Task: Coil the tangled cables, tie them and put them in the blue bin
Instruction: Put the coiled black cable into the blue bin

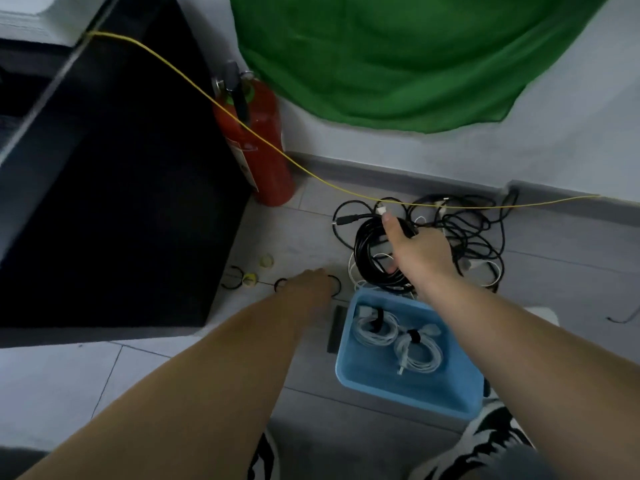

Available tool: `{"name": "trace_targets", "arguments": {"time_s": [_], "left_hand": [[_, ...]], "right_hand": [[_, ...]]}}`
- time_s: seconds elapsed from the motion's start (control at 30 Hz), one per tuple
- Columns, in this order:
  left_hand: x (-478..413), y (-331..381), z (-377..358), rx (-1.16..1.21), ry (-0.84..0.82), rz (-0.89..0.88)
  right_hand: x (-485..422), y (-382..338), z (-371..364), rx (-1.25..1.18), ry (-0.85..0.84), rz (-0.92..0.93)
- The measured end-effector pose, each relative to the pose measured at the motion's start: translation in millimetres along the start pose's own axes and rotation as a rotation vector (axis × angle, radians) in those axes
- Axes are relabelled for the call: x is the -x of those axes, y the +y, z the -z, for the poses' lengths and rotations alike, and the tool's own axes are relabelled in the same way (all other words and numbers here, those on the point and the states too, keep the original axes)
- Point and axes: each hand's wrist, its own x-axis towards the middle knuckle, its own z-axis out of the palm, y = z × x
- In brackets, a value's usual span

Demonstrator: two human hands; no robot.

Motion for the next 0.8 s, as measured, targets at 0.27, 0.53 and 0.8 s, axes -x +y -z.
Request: {"name": "trace_targets", "arguments": {"time_s": [0.27, 0.53, 0.8], "left_hand": [[-18.4, 4.0, -33.5, -0.124, -0.148, 0.007], [-15.0, -1.2, -9.9, -0.134, 0.053, -0.032], [62.8, -2.2, 114.3, 0.321, 0.401, -0.101]], "right_hand": [[-12.3, 11.1, -9.9, -0.126, 0.007, -0.051], [-5.8, 6.0, -2.9, -0.142, -0.01, -0.104], [32.7, -56.8, 55.1, -0.163, 0.009, -0.01]]}}
